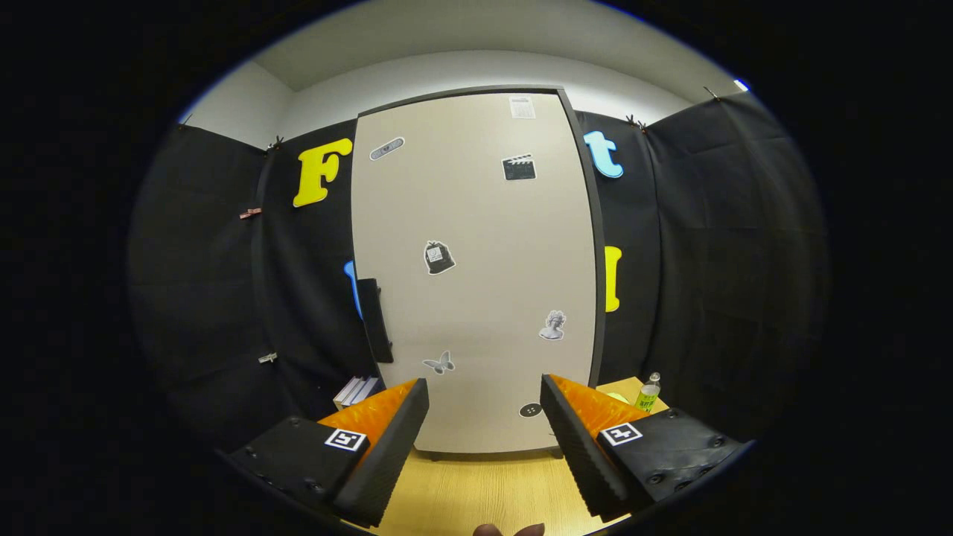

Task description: Open the shoe cabinet door, grab the shoes and put them into the shoe cabinet, then close the shoe cabinet door.

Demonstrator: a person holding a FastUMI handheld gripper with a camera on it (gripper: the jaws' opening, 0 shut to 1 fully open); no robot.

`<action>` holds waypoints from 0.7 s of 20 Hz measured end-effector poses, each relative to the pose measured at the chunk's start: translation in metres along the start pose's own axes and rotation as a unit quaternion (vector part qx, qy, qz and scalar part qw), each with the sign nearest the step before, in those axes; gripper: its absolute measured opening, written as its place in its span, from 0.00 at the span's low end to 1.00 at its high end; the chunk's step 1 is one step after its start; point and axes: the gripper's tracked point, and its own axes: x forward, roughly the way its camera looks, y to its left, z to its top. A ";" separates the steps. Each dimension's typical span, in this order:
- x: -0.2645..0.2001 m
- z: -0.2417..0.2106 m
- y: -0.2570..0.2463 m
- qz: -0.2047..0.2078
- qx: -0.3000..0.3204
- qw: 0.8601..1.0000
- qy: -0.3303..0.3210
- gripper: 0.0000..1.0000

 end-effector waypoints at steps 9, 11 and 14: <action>0.002 0.002 0.001 -0.001 -0.001 1.000 -0.001 0.98; 0.003 0.004 0.001 -0.002 -0.004 1.000 -0.003 0.98; 0.003 0.002 0.003 -0.001 -0.002 1.000 -0.002 0.98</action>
